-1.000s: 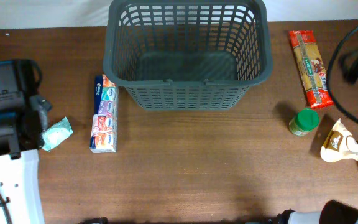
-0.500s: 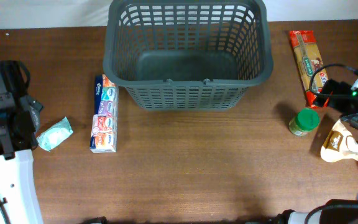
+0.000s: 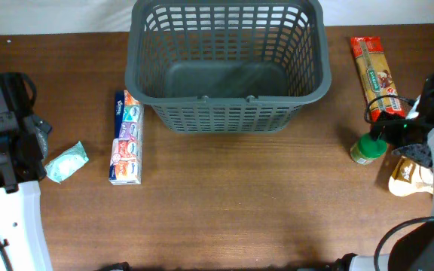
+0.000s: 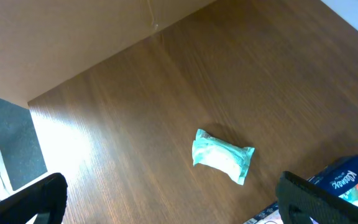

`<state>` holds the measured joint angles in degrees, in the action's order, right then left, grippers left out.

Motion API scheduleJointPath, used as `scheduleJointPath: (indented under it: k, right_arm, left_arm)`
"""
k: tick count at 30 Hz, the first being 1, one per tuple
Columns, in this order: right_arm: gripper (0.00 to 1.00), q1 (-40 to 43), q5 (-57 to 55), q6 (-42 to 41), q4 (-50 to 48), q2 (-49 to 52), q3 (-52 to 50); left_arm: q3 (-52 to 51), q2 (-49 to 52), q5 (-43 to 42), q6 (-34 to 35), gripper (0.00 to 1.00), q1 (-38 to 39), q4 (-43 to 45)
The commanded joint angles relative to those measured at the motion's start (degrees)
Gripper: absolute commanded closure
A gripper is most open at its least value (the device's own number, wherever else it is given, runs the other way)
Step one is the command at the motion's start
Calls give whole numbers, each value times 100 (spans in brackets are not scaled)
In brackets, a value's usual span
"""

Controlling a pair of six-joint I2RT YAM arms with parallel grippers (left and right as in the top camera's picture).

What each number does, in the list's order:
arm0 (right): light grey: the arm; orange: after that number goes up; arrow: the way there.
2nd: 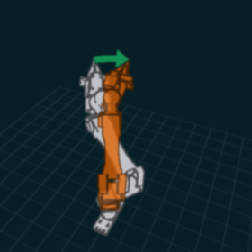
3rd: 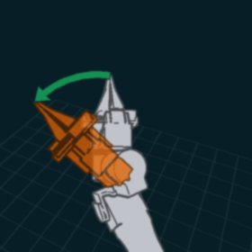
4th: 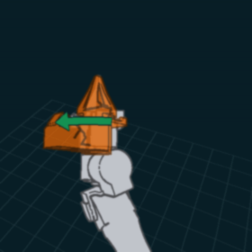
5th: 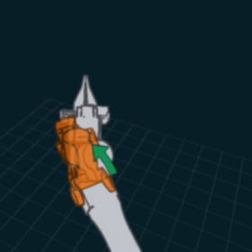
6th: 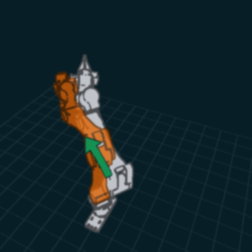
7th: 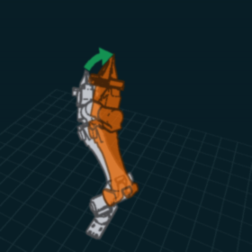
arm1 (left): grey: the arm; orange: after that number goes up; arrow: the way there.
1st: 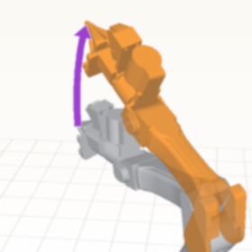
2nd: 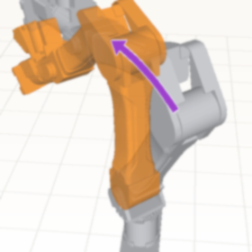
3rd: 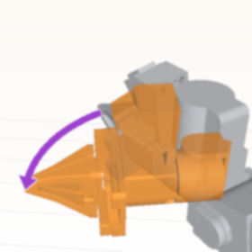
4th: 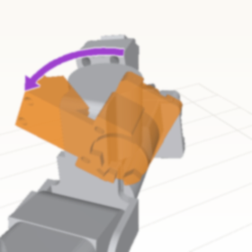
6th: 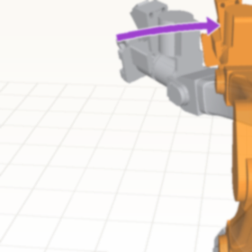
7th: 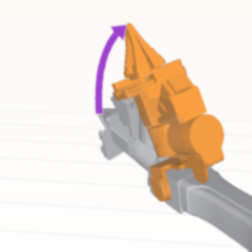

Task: Pack container
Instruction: 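Move the right gripper down over the green-lidded jar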

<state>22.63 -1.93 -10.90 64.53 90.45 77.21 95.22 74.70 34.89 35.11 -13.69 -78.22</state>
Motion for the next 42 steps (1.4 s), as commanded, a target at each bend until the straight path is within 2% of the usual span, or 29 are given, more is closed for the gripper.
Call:
scheduleJointPath:
  k: [1,15,37,42]
  right_arm:
    - [1,-11,-131,118,-291,72,-214]
    - [1,-13,114,125,-756,1213,-203]
    - [1,-17,385,310,-1255,1663,-166]
    - [1,-17,249,59,-1246,1838,-166]
  left_arm:
    - [57,20,-22,-24,1,-35,-7]
    - [57,20,-22,-24,1,-35,-7]
    - [57,20,-22,-24,1,-35,-7]
    - [57,20,-22,-24,1,-35,-7]
